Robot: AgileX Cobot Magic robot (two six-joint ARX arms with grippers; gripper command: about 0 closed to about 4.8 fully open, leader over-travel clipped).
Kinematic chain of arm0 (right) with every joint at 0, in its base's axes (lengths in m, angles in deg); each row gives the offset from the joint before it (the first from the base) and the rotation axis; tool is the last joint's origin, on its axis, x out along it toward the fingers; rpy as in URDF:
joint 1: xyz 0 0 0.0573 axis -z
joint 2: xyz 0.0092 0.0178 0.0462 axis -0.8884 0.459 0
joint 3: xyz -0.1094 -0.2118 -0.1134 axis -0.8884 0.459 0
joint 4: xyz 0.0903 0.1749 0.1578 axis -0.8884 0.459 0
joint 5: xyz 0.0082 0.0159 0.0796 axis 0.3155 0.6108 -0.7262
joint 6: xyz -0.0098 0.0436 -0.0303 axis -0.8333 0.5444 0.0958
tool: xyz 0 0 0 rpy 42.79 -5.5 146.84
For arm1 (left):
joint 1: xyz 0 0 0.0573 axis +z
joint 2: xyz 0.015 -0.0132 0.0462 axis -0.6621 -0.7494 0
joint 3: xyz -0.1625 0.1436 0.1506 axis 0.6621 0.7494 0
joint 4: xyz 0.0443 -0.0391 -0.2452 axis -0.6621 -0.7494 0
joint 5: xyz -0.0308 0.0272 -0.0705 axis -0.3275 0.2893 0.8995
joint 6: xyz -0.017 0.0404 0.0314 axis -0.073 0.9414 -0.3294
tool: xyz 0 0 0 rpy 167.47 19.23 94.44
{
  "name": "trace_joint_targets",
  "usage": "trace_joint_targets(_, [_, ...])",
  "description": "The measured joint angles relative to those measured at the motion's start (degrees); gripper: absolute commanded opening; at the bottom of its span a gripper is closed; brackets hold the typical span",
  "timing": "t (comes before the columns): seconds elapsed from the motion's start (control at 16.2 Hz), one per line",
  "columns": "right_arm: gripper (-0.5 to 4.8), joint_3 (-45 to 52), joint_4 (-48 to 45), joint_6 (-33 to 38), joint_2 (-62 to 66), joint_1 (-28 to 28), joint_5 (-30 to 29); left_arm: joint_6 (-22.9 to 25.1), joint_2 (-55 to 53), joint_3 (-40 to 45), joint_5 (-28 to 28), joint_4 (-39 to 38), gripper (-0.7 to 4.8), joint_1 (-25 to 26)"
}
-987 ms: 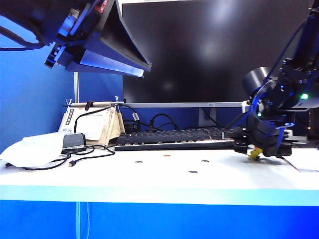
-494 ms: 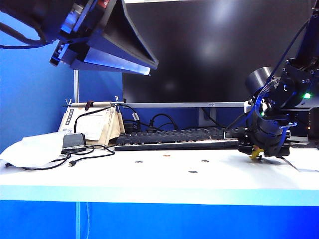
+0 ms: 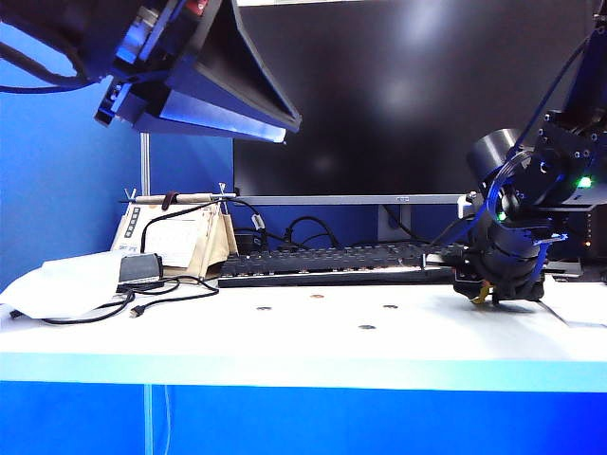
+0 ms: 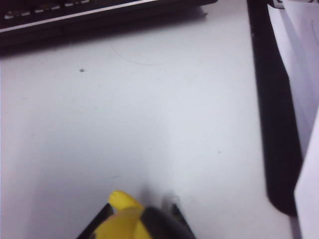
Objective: Pick up the doll and place it on the similarly colored coin.
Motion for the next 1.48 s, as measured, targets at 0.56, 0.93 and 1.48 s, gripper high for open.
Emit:
trace_joint_targets(0.56, [1.33,-0.2,-0.8,-2.1,-3.6,0.0,-3.5,0.1,0.0,0.0,-0.5,0.0,0.89,0.0])
trace_joint_targets(0.93, [1.34,-0.1,-1.0,-3.0,-7.1,-0.4,-13.0,0.1,0.0,0.0,-2.4,0.8,0.89,0.0])
trace_joint_targets(1.48, [1.35,-3.8,-3.6,-5.0,-6.1,-8.1,-19.8,-0.2,0.6,0.0,-2.5,0.4,0.89,0.0])
